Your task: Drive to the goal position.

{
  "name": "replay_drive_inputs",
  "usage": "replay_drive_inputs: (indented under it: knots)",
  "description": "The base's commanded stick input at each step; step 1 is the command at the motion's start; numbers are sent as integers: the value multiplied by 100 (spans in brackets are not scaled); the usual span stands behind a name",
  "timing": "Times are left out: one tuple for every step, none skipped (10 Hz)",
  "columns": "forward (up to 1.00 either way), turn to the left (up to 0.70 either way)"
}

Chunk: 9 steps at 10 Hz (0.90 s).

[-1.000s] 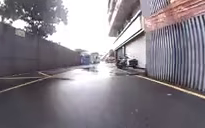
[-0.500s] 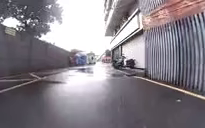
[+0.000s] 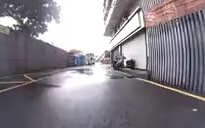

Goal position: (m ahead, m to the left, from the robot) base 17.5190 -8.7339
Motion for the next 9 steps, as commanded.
replay_drive_inputs:
  knots:
    - [70,0]
    - [70,0]
    - [70,0]
    - [70,0]
    - [70,0]
    - [70,0]
    - [70,0]
    - [70,0]
    - [70,0]
